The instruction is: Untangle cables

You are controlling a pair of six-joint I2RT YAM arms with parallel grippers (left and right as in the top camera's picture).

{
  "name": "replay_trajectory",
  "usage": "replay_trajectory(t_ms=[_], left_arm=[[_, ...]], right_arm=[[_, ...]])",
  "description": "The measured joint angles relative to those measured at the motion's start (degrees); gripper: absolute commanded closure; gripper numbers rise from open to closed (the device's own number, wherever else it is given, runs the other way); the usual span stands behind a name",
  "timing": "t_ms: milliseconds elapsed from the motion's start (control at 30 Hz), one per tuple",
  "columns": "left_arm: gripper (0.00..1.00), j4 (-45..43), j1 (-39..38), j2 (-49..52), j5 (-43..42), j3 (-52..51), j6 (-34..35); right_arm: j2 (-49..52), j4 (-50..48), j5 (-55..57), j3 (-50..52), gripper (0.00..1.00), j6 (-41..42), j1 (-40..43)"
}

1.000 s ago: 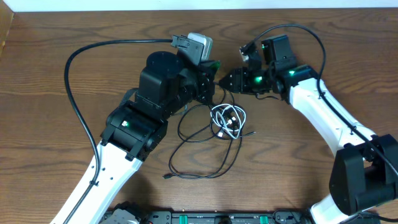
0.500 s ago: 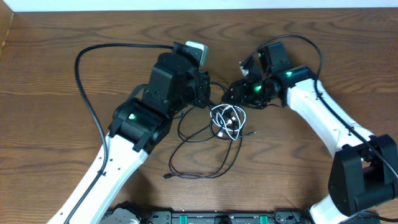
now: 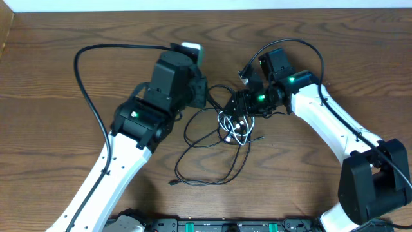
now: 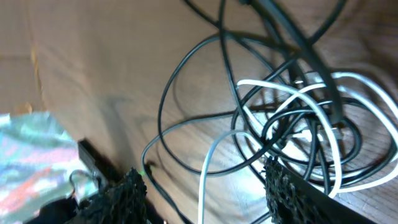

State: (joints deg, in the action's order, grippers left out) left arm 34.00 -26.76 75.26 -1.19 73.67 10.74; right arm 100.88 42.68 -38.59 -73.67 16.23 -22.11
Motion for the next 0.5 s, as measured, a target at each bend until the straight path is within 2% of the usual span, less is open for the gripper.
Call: replay_trajectory(t_ms=[167,400,500], left_arm=[[0.92,1.42,3.5,0.0,0.09,0.0,0.24],[0.92,3.21,7.19,0.0,0.09,0.0,1.42],[0.92,3.52,7.65,0.0,0.09,0.0,1.49]], right_arm=[[0.83,0.15,-4.04,0.02,0.39,-4.09,-0.11],[7.82,-0.22,-10.97,0.04,0.42,-7.69,-0.74],[9.42,-0.2,-13.42,0.37,0.48,-8.74,-0.76]])
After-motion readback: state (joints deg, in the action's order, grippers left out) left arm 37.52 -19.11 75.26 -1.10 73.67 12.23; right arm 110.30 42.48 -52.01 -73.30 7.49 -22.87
